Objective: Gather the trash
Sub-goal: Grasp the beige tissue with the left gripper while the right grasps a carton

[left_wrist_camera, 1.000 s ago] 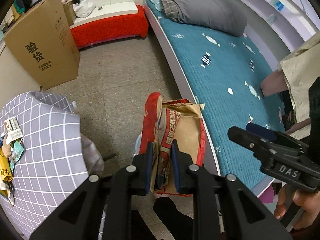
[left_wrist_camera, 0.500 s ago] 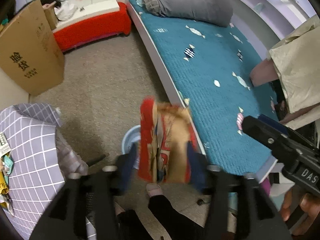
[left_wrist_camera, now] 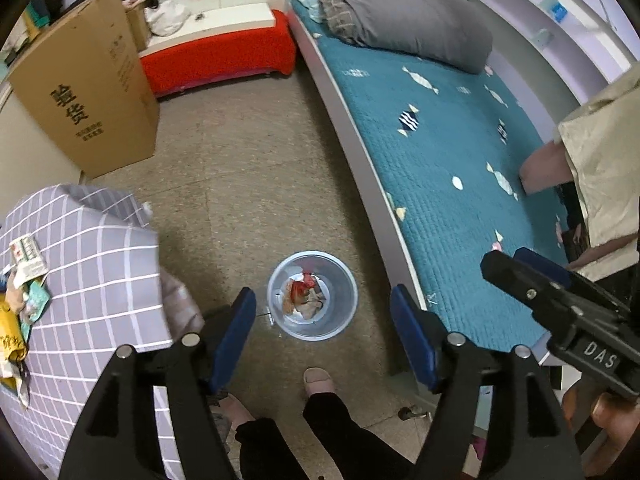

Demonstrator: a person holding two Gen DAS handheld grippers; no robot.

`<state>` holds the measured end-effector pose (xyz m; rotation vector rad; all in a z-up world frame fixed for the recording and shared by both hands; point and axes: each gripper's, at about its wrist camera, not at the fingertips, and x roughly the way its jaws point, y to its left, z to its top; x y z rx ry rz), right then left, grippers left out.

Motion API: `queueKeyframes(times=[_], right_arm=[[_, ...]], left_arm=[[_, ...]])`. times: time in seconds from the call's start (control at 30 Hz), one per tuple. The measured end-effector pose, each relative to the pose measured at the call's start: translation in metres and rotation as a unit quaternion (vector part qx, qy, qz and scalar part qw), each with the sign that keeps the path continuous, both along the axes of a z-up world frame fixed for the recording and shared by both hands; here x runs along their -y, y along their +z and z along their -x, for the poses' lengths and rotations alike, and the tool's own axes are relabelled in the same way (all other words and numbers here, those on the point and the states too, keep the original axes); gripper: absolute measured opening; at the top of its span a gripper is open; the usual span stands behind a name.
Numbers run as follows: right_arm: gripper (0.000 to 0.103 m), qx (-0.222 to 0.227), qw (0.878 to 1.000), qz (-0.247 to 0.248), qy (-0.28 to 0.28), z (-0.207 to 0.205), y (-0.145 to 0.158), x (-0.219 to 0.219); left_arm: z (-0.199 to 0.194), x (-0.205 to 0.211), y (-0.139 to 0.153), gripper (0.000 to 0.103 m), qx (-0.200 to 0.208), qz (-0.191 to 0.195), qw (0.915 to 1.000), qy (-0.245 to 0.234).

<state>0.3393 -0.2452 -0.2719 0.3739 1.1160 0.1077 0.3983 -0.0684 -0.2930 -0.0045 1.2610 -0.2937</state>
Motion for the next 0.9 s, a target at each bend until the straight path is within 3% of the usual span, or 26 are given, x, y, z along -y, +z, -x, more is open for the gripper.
queueKeyframes(times=[0.17,0.37,0.7,0.9], right_arm=[[0.073,0.000,0.999,-0.004,0.037,-0.008,0.003,-0.046],[0.073,0.004,0.995,-0.009,0.095,-0.019,0.004,-0.119],[0.073,0.005,0.981,-0.019,0.193,-0.042,-0.007,-0.280],[0.073,0.007,0.973,-0.026,0.230,-0.062,-0.021,-0.372]], left_arm=[[0.005,-0.045,0.008,0.069,0.008,-0.004,0.9993,0.037],[0.009,-0.128,0.015,0.069,0.015,-0.013,0.9949,0.099],[0.016,-0.299,0.018,0.069,0.014,-0.028,0.9750,0.220],[0.014,-0.376,0.029,0.069,0.038,-0.039,0.9657,0.254]])
